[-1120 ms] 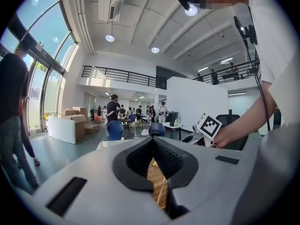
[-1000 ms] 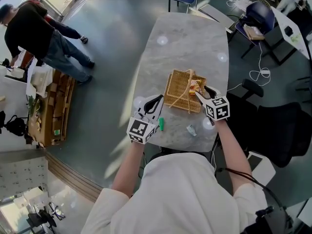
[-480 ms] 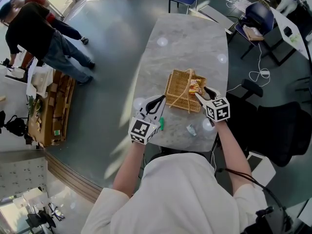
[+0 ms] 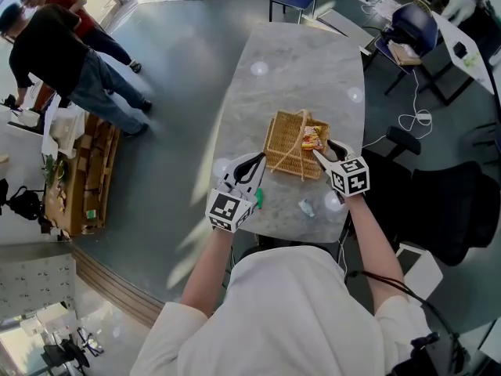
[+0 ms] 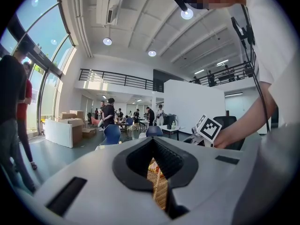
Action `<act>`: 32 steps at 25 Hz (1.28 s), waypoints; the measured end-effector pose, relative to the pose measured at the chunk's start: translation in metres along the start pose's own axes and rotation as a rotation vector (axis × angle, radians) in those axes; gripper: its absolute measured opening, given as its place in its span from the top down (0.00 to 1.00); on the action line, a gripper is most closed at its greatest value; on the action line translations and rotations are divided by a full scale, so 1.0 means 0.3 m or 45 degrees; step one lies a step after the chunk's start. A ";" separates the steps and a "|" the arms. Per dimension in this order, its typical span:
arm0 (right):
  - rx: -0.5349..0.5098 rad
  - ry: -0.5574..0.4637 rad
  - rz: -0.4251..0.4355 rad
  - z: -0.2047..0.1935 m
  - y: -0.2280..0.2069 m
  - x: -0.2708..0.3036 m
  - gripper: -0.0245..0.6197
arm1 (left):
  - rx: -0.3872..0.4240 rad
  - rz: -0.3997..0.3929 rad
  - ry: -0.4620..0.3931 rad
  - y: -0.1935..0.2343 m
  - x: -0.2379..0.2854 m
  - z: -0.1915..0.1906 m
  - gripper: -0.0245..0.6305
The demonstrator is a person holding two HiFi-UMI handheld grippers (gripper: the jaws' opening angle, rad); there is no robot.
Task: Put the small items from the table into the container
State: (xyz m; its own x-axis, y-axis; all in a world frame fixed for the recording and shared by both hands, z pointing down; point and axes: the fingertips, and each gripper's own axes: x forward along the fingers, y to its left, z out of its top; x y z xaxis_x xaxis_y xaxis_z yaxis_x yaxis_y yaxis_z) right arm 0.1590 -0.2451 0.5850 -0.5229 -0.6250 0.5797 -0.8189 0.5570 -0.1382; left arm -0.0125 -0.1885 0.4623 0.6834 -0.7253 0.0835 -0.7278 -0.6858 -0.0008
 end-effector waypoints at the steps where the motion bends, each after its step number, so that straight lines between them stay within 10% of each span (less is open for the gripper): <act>1: 0.001 -0.001 0.000 0.000 0.002 -0.003 0.61 | -0.001 0.000 0.000 -0.001 -0.003 0.001 0.95; 18: -0.022 0.049 0.123 -0.152 0.196 -0.050 0.61 | -0.070 0.014 0.063 -0.048 -0.085 -0.081 0.95; 32: 0.029 0.387 0.188 -0.703 0.300 0.003 0.61 | -0.169 0.043 0.208 -0.103 -0.213 -0.323 0.95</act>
State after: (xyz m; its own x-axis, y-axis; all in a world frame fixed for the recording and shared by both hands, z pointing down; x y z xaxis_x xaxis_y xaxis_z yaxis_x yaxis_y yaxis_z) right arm 0.1349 -0.0801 0.7424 -0.5445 -0.3446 0.7647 -0.7464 0.6149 -0.2545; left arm -0.0392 -0.1151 0.5536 0.6478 -0.7210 0.2461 -0.7588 -0.6394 0.1241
